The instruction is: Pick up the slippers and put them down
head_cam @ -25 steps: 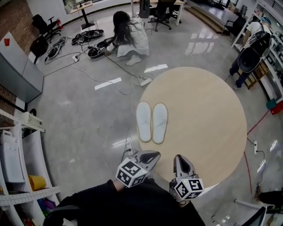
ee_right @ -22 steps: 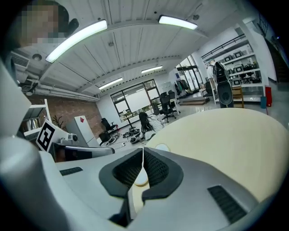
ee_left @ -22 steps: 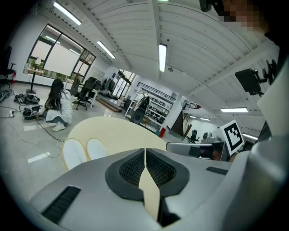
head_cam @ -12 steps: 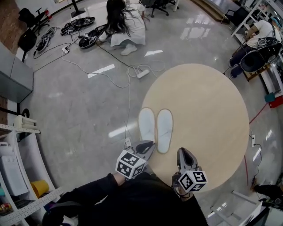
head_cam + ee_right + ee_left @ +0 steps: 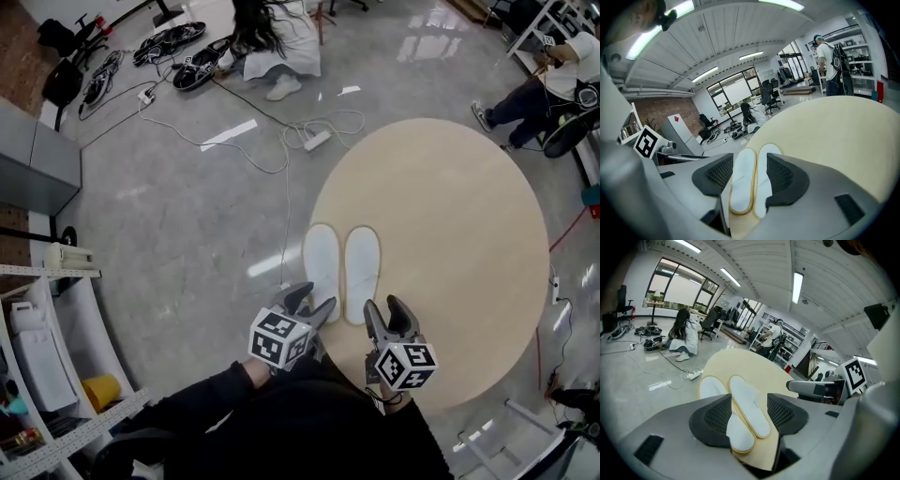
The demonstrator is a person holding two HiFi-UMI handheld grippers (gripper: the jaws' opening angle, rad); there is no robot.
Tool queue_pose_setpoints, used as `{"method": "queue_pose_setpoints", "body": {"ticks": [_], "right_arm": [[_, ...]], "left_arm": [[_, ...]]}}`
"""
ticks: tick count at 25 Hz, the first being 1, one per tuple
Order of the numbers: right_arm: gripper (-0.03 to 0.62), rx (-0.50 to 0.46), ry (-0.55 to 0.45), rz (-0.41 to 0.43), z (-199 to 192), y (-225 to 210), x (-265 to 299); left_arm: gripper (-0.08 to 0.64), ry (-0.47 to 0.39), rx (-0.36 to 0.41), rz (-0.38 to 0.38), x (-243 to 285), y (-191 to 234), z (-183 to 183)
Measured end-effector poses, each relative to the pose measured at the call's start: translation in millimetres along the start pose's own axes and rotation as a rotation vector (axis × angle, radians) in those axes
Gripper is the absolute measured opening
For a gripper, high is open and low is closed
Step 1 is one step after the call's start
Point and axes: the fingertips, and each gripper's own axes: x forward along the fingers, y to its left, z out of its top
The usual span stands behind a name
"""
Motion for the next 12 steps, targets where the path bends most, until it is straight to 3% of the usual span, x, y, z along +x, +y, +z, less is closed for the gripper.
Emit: {"method": "queue_pose_setpoints", "body": {"ticks": [4,12], "right_arm": [[0.21,-0.015,0.02,0.01,1.2,-13.6,12.9],[0.21,0.018,0.09,0.003,-15.4,-56.5,62.0]], "left_arm": [[0.23,0.021,-0.016,0.053,10.6,5.5,-6.5],[0.229,0.059,-0.121,0.131,58.1,43.1,-23.8]]}}
